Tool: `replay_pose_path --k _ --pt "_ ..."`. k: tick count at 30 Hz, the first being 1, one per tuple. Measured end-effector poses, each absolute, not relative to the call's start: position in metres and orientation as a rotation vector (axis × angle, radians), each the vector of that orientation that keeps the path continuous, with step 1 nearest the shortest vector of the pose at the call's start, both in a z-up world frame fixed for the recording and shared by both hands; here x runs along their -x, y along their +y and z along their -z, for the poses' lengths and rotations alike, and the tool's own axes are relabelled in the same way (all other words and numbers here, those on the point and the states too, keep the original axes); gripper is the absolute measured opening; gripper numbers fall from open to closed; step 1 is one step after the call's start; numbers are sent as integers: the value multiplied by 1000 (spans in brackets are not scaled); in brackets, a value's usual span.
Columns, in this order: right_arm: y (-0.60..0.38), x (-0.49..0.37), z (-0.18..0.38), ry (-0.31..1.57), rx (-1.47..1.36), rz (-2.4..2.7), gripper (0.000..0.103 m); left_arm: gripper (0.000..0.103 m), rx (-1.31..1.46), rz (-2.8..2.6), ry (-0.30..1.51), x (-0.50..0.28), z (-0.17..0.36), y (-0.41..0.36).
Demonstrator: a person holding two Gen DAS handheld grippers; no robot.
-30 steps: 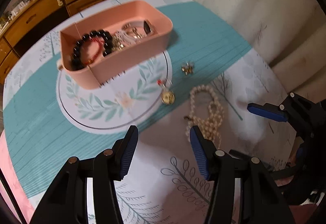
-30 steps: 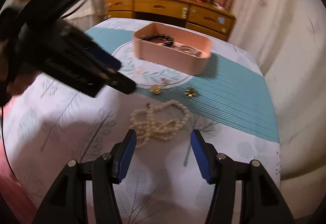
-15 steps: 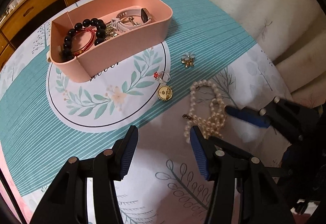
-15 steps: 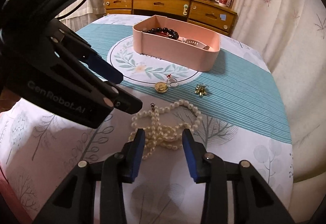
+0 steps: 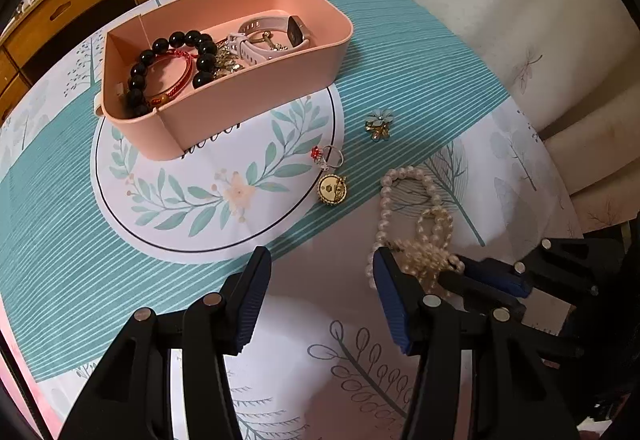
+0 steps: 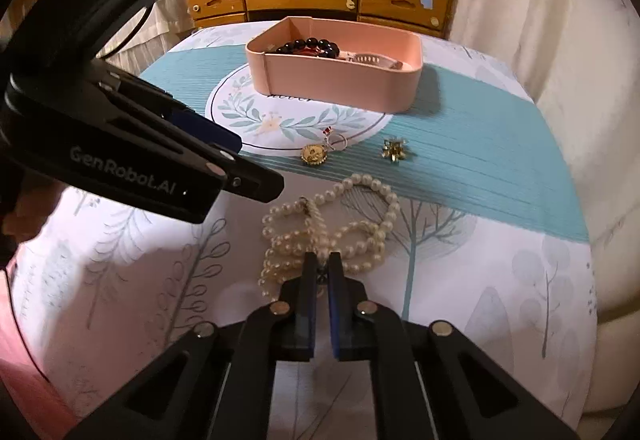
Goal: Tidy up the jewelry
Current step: 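Close the right tool on the pearl necklace, then grasp the round gold pendant with the left tool while the right tool lifts the pearl necklace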
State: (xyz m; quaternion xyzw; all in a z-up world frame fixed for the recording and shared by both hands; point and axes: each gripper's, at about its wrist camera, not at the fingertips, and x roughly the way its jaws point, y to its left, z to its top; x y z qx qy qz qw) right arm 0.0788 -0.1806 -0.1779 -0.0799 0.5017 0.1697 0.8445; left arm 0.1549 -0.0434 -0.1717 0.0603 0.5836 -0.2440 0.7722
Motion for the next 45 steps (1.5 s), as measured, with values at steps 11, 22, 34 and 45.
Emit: replay_pose_path --k 11,22,34,45 --pt "-212 -59 166 1150 -103 -441 5 51 -74 532 1188 -170 180 -59" --pt "-230 -48 145 1095 -329 -604 5 15 -105 480 1129 -172 184 -77" --pt "-243 -56 135 1061 -410 -693 5 13 -131 418 1153 -169 185 -86" --pt "-267 -91 103 878 -586 -718 5 13 -80 435 1127 -163 147 -71"
